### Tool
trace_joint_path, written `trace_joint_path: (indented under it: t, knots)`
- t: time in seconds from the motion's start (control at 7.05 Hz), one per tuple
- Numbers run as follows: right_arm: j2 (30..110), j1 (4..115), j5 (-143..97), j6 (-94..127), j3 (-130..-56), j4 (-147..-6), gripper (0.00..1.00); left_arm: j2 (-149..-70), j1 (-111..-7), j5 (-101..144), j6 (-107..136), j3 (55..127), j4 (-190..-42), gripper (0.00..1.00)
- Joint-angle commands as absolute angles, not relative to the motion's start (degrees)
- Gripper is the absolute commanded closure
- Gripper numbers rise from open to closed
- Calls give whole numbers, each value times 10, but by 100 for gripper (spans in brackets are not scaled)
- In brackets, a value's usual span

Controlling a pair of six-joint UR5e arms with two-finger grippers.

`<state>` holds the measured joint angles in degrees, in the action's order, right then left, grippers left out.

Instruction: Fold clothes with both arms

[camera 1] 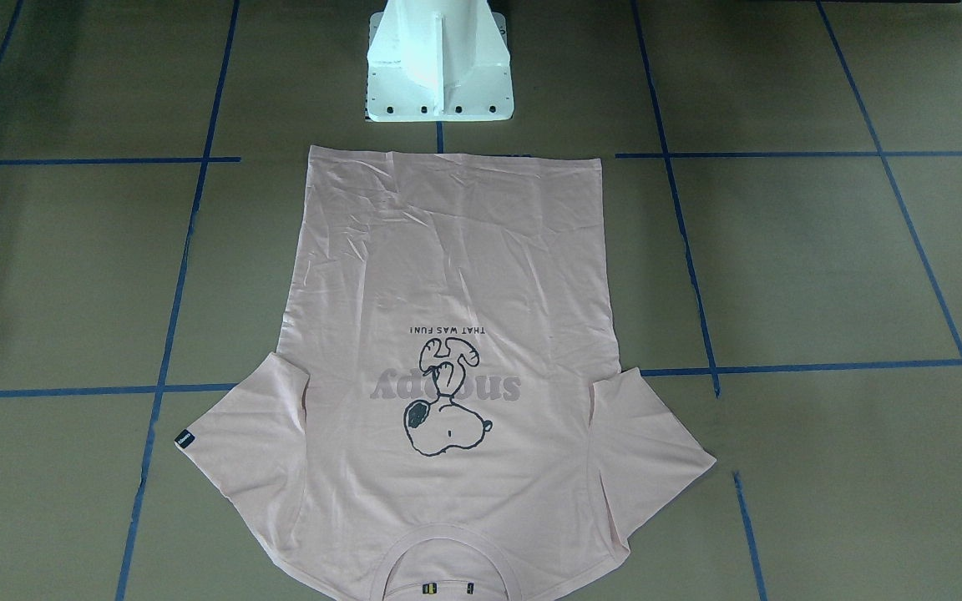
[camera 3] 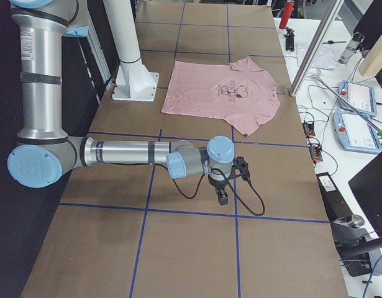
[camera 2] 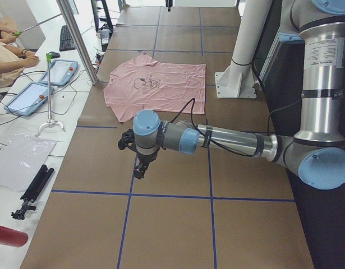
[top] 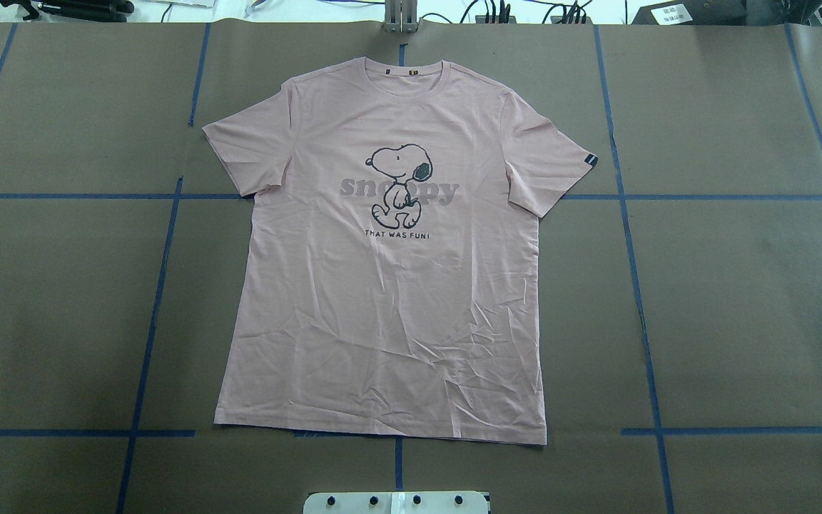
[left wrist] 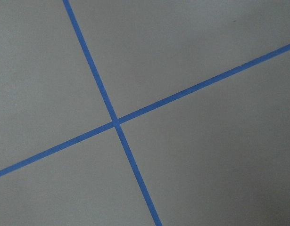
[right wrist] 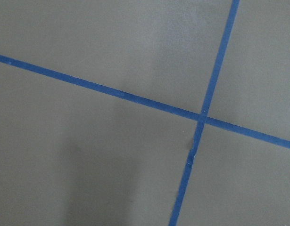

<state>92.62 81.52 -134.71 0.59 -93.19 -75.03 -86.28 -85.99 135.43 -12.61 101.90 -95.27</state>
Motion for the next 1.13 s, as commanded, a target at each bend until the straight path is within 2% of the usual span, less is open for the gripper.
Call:
trace_joint_path:
  t: [0.0,0.28,0.57,0.71,0.99]
  knots:
    - [889,717,-1354,167,-921,-666,0,-845,-860,1409,-122,1041,-953,0]
    - [753,621,-1316,455,-870,-608,0,-832,-860,1418,-126,1047,-955,0]
    - [644,545,-1186,593,-787,-560,9,-800,-859,1449,-127,1052,-966,0]
    - [611,521,-1132,670,-754,-559,17,-784,-860,1462,-127,1056,-977,0]
    - [602,506,-1077,686,-731,-558,28,-782,-860,1477,-125,1055,-984,0]
